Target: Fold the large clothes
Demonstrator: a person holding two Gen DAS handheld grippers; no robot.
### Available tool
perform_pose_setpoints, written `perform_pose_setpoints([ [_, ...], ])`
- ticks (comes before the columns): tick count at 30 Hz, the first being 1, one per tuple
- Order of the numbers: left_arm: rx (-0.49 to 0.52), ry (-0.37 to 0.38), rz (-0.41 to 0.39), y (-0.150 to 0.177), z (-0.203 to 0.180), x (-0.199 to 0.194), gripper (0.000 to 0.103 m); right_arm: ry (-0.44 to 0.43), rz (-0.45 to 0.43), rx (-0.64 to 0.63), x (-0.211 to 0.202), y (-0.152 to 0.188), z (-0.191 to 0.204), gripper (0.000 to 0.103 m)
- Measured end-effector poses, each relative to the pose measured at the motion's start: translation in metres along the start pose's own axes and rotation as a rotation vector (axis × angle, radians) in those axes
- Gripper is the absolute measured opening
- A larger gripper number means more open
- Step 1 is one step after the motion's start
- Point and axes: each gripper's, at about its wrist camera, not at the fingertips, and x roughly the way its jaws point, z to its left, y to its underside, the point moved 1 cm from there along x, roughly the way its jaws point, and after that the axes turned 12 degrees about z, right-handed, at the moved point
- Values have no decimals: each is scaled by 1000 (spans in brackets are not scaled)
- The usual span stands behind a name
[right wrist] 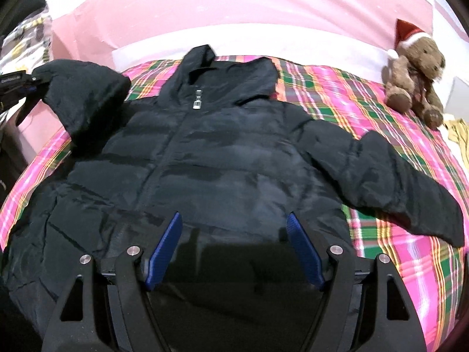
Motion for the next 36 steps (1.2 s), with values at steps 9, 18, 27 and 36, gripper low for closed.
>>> perform_pose_setpoints([
  [9, 121, 123, 130, 25, -94, 67, 15, -26, -9, 104, 3, 10, -43, 74],
  [18, 216, 200, 200, 48, -142, 100, 49, -58, 1, 160, 15, 16, -67, 74],
  [27, 293, 358, 190, 56, -171, 73, 75, -86, -12, 177, 12, 10, -74, 74],
  [36, 210, 153, 124, 19, -85, 70, 76, -144, 30, 170, 36, -32, -65, 74],
])
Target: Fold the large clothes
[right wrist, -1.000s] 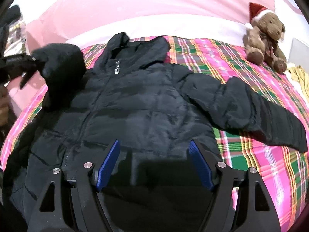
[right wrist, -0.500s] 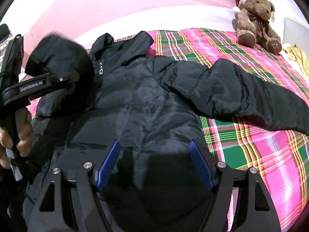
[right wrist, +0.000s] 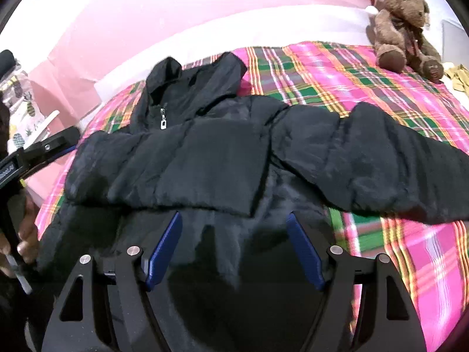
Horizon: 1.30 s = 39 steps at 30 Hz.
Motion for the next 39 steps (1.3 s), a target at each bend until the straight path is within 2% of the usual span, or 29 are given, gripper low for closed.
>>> perform_pose_setpoints([
  [3, -80, -117, 12, -6, 55, 8, 76, -6, 27, -9, 18, -18, 4, 74],
  [5, -152, -152, 38, -8, 94, 18, 76, 6, 39, -11, 31, -28, 6, 73],
  [6, -189, -150, 60, -7, 110, 25, 76, 20, 51, -10, 38, -33, 6, 67],
  [9, -275, -104, 127, 3, 144, 47, 76, 89, 85, -4, 61, -43, 1, 66],
  [13, -251, -80, 120, 8, 139, 38, 76, 135, 90, -8, 65, -46, -2, 66],
  [15, -243, -23, 70, 4, 136, 19, 76, 159, 69, -19, 54, -46, 1, 66],
  [16, -230, -17, 44, -1, 135, 12, 76, 159, 45, -28, 46, -46, 3, 66],
  [19, -173, -89, -2, -21, 132, 7, 76, 141, -30, -54, 25, -55, 12, 66],
  [22, -196, -161, 58, -35, 146, 37, 76, 120, -52, -70, 25, -73, 22, 66],
  [24, -226, -190, 107, -35, 159, 60, 75, 115, -25, -63, 44, -87, 22, 66],
  [25, -212, -221, 116, -32, 161, 70, 76, 129, 1, -58, 54, -91, 21, 61],
  [27, -187, -250, 119, -26, 160, 82, 76, 138, 57, -54, 79, -96, 16, 59],
  [30, -175, -266, 101, -18, 159, 88, 76, 115, 84, -39, 100, -93, 7, 59],
  [35, -161, -299, 112, -21, 153, 81, 76, 127, 96, -38, 108, -94, 5, 59],
  [37, -190, -266, 93, -23, 149, 61, 70, 134, 100, -26, 95, -97, 7, 59],
  [39, -206, -200, 51, -19, 143, 35, 69, 148, 47, -39, 71, -97, 16, 59],
])
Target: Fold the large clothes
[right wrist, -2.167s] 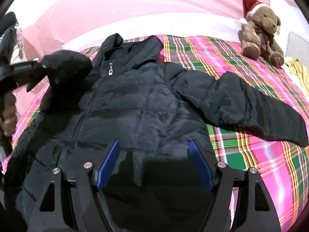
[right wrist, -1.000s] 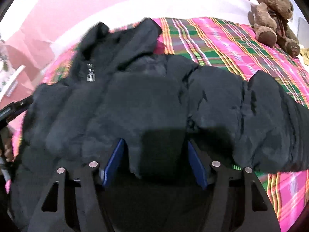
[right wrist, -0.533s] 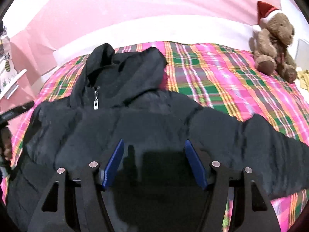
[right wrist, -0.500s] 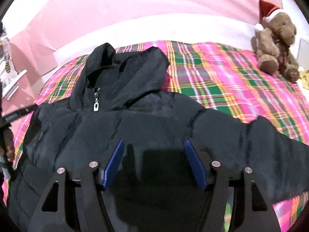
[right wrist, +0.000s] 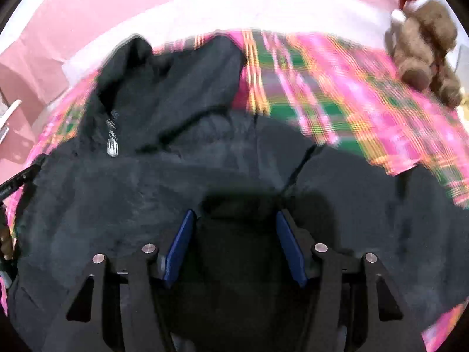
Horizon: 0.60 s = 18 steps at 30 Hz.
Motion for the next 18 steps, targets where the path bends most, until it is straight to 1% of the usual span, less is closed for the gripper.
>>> perform_pose_setpoints([
  [2, 13, 32, -44, 12, -2, -23, 69, -12, -52, -15, -24, 11, 2, 59],
  [4, 32, 48, -46, 24, -4, -28, 69, -37, -66, -27, -34, 24, 3, 59],
  [6, 49, 19, 6, 34, -4, -12, 68, -33, -50, -42, -27, 35, 6, 59],
  [7, 40, 0, 44, 38, -2, 0, 67, -28, -20, -44, -17, 38, 7, 59],
  [8, 24, 4, 74, 41, 2, 11, 67, -27, 11, -34, -7, 40, 4, 59],
  [9, 19, 13, 75, 41, 4, 16, 67, -38, 32, -20, 2, 41, 2, 59],
  [11, 18, 5, 72, 40, 4, 19, 68, -57, 38, -6, 9, 39, -2, 59],
  [14, 35, -20, 71, 40, -1, 16, 67, -36, 43, -20, 9, 38, 2, 59],
  [16, 32, -28, 66, 43, -4, 3, 67, -31, 45, -6, 2, 39, 2, 59],
  [18, 38, -14, 49, 50, -8, -14, 67, -27, 29, 2, -12, 45, 1, 59],
])
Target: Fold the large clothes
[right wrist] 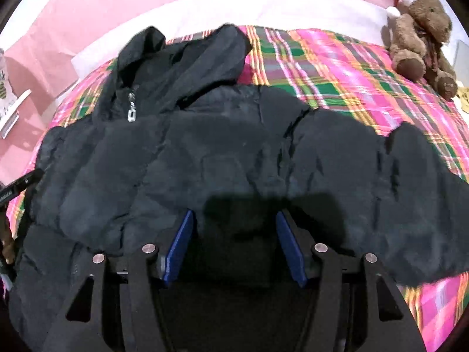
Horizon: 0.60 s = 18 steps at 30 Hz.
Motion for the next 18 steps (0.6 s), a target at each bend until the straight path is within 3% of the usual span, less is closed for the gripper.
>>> perform_pose_setpoints([
  [8, 20, 39, -70, 56, -35, -85, 67, 20, -116, 1, -80, 61, 12, 59],
  [18, 27, 89, -90, 140, -74, -149, 67, 0, -185, 3, -145, 142, 30, 59],
])
